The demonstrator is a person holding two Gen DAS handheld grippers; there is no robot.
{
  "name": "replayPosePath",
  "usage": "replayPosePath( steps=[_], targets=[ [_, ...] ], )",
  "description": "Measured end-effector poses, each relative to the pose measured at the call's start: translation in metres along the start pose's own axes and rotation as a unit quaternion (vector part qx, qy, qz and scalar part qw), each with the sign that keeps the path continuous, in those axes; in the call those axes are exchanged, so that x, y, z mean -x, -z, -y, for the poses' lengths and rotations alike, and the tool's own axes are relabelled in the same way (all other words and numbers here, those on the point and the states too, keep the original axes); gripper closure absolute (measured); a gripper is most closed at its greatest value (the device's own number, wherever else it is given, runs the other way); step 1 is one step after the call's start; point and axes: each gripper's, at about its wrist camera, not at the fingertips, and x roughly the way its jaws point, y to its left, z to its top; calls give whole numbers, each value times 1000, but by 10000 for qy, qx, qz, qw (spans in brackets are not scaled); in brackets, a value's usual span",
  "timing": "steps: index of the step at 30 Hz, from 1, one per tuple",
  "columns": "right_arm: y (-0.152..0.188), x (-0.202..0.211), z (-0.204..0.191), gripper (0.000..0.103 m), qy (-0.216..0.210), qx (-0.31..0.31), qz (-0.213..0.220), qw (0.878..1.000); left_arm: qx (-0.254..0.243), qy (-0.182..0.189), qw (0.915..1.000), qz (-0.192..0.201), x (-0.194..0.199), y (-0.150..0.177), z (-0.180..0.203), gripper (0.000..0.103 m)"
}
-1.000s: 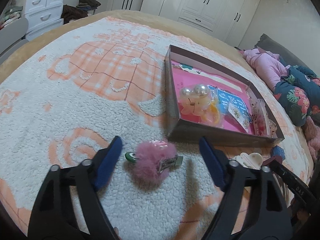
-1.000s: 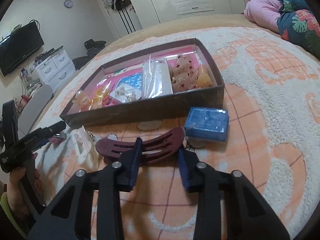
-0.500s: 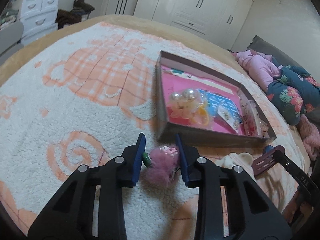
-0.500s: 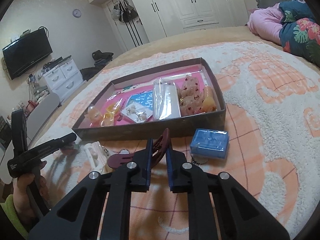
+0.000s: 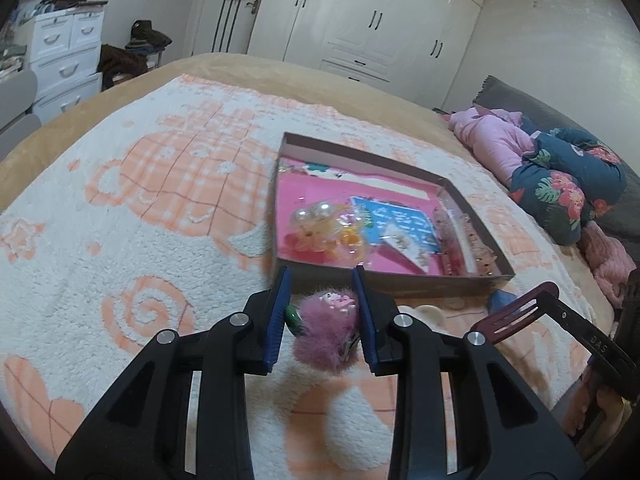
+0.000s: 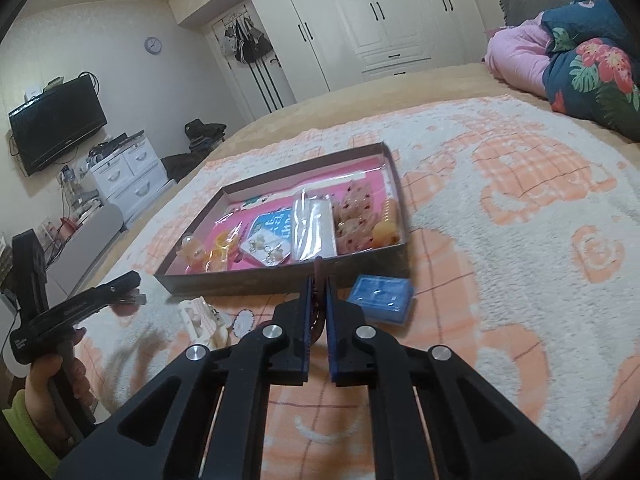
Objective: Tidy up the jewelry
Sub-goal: 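Grasp the pink fluffy clip with left tool while right tool grasps the maroon clip, then lower the pink clip into the tray with left tool while right tool lowers the maroon clip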
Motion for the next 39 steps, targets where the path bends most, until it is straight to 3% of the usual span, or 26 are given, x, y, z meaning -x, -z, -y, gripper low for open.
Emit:
replayPosePath(
  steps=[8,16,30,39],
  targets=[
    [-10,18,11,96,62,-5,133,9999,-191,166,9996,112,7,-10,28,80],
    [-39,25,5,96,-18,123,400,9991,-457,263,9985,148,-7,-29,55,80],
    [-96,-29,1,96,-33,118,517,9986,-496,351,9982,-3,-62,-60,60,80],
    [-112,-74,0,96,43,147,382,9992,-424,503,9978,-94,-93,-66,62,80]
  ],
)
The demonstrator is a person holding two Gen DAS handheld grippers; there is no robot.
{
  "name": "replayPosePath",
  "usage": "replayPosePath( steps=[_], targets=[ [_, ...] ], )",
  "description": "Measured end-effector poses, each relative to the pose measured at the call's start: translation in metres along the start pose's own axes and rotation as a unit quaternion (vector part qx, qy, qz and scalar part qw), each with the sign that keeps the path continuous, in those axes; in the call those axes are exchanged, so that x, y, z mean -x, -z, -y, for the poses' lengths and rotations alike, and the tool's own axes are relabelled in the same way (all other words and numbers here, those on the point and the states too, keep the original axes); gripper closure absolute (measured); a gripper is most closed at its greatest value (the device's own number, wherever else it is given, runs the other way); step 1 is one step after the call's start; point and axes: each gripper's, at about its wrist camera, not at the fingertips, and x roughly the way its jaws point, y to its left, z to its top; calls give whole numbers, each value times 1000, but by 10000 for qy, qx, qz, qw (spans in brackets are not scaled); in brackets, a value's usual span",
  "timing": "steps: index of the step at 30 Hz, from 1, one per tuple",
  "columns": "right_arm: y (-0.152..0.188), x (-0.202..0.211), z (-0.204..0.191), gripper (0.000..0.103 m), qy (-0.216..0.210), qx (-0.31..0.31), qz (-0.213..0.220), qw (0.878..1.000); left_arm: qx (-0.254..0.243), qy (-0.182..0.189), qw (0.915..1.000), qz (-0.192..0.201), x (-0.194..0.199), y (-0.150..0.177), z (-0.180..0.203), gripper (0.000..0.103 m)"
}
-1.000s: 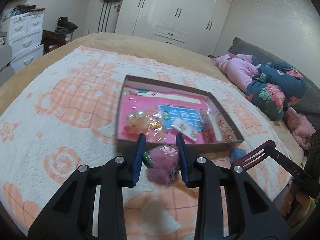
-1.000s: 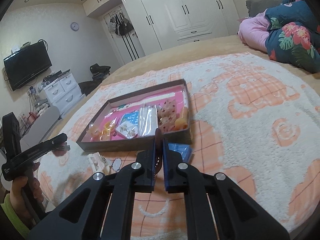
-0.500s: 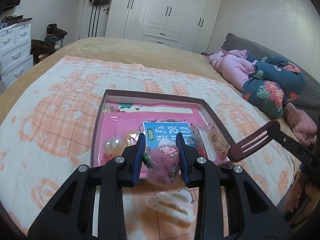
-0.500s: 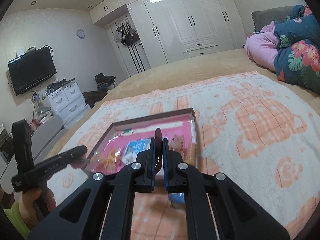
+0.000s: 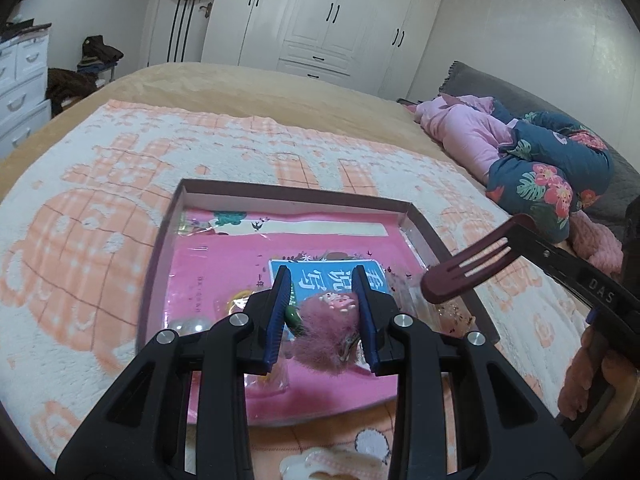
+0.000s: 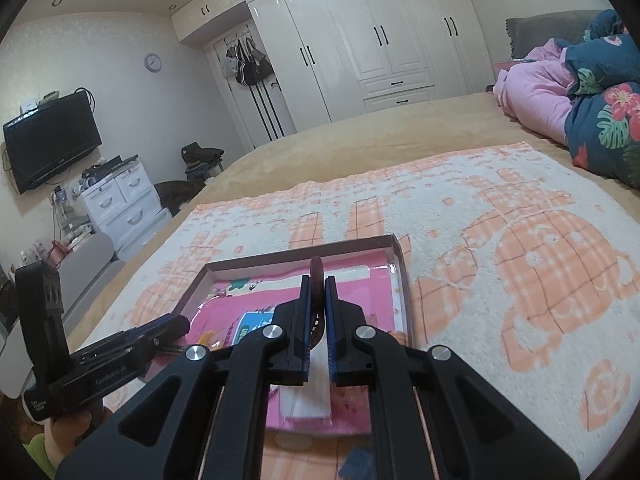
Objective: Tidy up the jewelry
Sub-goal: 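Lower the pink clip into the tray with left tool while right tool lowers the maroon clip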
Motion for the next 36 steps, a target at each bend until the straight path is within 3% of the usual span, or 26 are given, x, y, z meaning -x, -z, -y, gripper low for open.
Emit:
replayPosePath(
  steps=[4,22,36],
  targets=[
    [-1,-17,0,96,38,40,-79,10000,161,53,9998,-81,-13,1,-7,80],
    [18,-65,10,96,419,-194,-574,9973,16,7,9993,-385,-35,21,-11,78],
    [47,-53,9,95,424,-162,-989,9941,5,-67,9991,-422,-31,29,-13,73]
  ],
)
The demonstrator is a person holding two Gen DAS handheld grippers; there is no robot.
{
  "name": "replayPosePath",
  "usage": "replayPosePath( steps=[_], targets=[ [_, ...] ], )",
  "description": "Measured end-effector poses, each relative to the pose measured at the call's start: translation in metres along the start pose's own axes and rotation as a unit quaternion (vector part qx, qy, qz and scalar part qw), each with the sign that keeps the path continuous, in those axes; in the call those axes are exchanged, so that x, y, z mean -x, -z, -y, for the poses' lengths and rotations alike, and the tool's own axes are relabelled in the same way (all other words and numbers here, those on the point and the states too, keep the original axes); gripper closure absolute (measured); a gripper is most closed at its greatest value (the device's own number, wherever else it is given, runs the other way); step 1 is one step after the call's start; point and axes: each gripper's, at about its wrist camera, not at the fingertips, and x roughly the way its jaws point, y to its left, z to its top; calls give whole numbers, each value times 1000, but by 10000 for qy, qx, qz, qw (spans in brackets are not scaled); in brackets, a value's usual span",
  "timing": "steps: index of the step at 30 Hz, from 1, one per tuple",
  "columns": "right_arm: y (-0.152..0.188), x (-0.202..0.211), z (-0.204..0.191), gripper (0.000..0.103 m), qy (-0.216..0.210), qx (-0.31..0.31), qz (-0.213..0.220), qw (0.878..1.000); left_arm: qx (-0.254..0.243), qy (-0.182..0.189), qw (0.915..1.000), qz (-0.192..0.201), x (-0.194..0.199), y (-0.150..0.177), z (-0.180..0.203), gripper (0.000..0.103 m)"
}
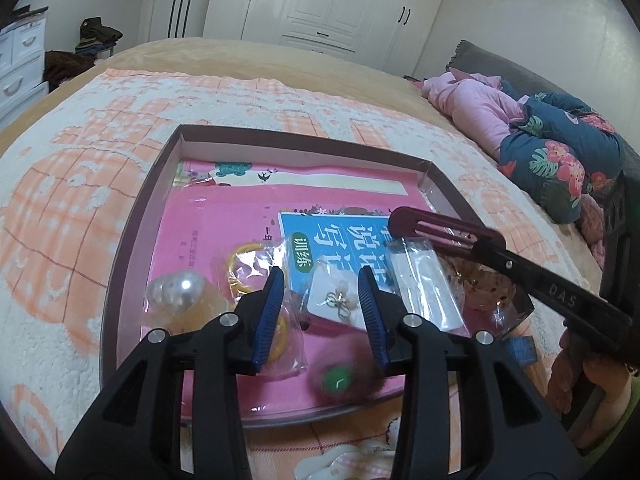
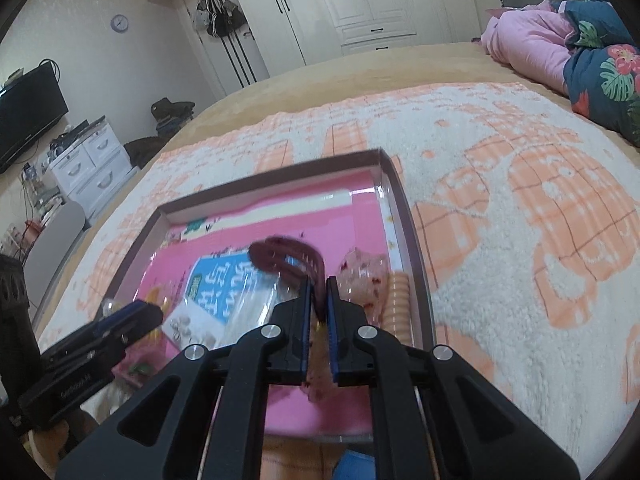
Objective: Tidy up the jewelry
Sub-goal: 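Lower the pink clip into the tray with left tool while right tool lowers the maroon clip, then open both tools and withdraw them from the tray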
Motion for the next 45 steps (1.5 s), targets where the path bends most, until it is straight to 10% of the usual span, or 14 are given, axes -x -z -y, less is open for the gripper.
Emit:
replayPosePath(
  steps=[12,26,37,45],
  targets=[
    [22,34,-6,94,153,368,177,9990,-97,-38,9999,110,21,5,10,67],
    [41,91,-14,58,66,472,514,9975,-245,-150,9994,192,64,24,24,49],
    [59,130,-19,31,96,581,831,9948,-424,-353,9983,202,93,43,33,11],
    [71,154,-21,25,117,736,971,9925,-609,-501,9963,341,116,56,44,11]
  ],
)
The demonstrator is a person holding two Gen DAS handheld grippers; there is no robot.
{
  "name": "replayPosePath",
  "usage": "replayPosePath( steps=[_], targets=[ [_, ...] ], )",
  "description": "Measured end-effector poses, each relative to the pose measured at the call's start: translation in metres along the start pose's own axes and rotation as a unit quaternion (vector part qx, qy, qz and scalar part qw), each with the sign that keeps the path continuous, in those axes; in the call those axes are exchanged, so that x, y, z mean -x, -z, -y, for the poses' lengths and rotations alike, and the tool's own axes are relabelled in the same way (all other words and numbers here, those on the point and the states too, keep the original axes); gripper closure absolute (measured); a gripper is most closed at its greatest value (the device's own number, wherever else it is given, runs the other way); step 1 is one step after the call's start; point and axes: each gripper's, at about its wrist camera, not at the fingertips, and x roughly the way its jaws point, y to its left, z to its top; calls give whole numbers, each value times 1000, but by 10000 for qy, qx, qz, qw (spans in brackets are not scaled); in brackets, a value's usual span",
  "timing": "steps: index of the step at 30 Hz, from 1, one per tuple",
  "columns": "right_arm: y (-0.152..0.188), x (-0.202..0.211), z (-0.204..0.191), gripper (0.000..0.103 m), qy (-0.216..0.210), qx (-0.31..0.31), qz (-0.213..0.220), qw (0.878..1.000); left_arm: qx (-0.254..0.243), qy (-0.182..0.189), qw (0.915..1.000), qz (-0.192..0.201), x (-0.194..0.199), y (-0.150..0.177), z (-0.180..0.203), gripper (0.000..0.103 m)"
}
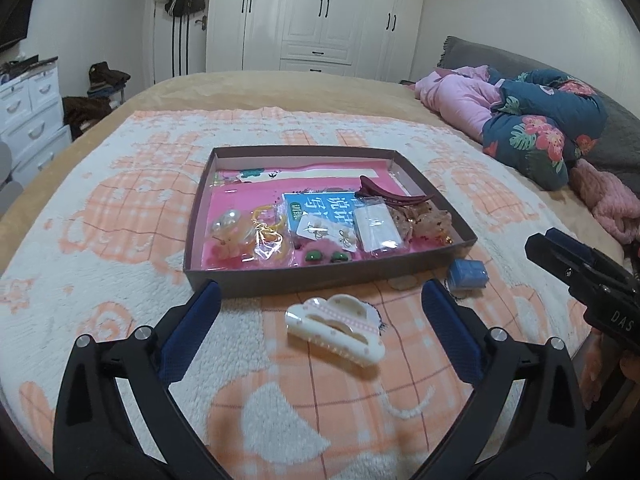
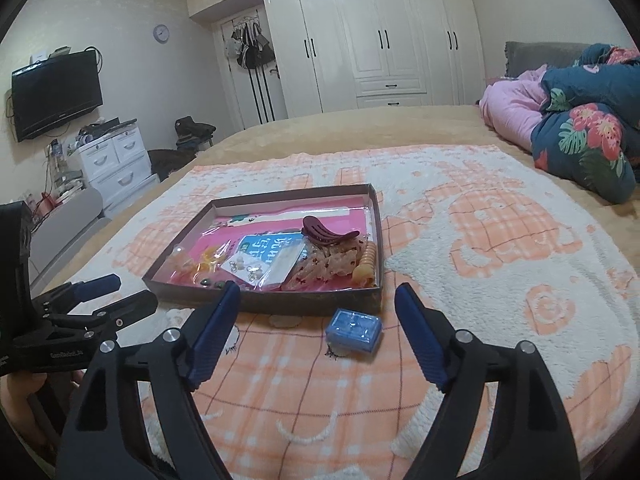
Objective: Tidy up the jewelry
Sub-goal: 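Open both tools and withdraw them from the tray, then grasp the white cloud claw clip with left tool while right tool grasps the blue box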
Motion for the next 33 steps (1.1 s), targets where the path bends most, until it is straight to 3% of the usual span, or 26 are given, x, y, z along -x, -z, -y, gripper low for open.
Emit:
replayPosePath(
  steps=[17,25,33],
  targets=[
    [25,15,3,22,43,105,-169,9998,-48,-49,9998,-198,15,29,5,11],
    [40,-4,12,22,118,83,-485,9987,-168,30,9973,-711,-16,38,8,11],
    [44,-30,20,22,148,49,-708,9974,-380,-2,9945,-973,-53,37,7,11]
  ],
)
